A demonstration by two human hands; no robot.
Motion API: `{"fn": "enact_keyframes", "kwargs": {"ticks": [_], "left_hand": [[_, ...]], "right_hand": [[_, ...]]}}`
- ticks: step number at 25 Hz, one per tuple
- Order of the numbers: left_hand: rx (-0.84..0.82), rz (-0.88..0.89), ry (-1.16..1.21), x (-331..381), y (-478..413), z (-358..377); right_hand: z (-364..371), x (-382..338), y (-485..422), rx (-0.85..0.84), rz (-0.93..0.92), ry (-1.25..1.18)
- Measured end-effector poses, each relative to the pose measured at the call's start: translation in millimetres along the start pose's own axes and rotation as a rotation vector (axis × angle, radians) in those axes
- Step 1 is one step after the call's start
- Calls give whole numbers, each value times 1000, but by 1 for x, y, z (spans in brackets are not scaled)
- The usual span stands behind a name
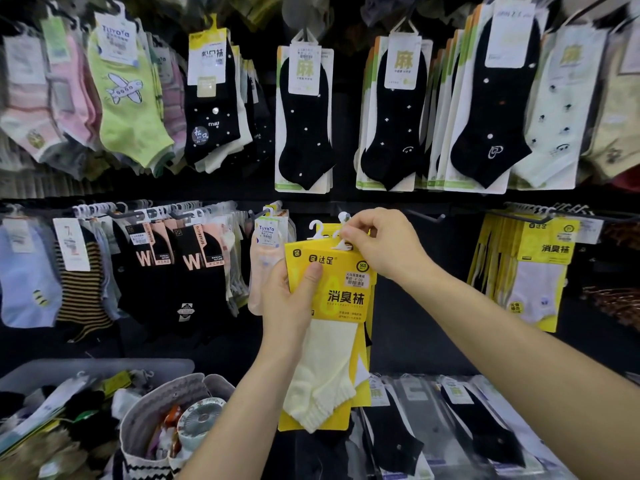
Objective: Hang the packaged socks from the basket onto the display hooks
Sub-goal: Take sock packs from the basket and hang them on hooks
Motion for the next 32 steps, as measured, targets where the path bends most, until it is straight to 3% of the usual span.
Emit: {"fn": "enact_keyframes", "kwargs": {"ticks": [6, 12, 16, 23, 28, 32], "left_hand": [[9, -33, 13, -2, 2, 1], [23, -51, -4, -2, 1, 0], [47, -71, 7, -3, 2, 2], [27, -24, 39, -3, 1, 4], [194, 66, -45, -1, -14, -25], [243, 136, -144, 10, -24, -51]], "right_hand": [[11, 3, 6, 29, 143, -211], [4, 9, 0, 17, 47, 2], [8, 17, 5, 25, 57, -187], [16, 47, 12, -45, 232, -238], [2, 58, -12, 75, 338, -325], [10, 53, -28, 22, 314, -232]]}}
Point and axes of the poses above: each hand's wrist, its own y-axis away from the middle knuckle, its own z-axis out of the palm, x = y × z, the point moved 2 cm from there along -y, towards the middle knuckle, and after that the axes turned 11 degrees about y, right-handed, at the moved point
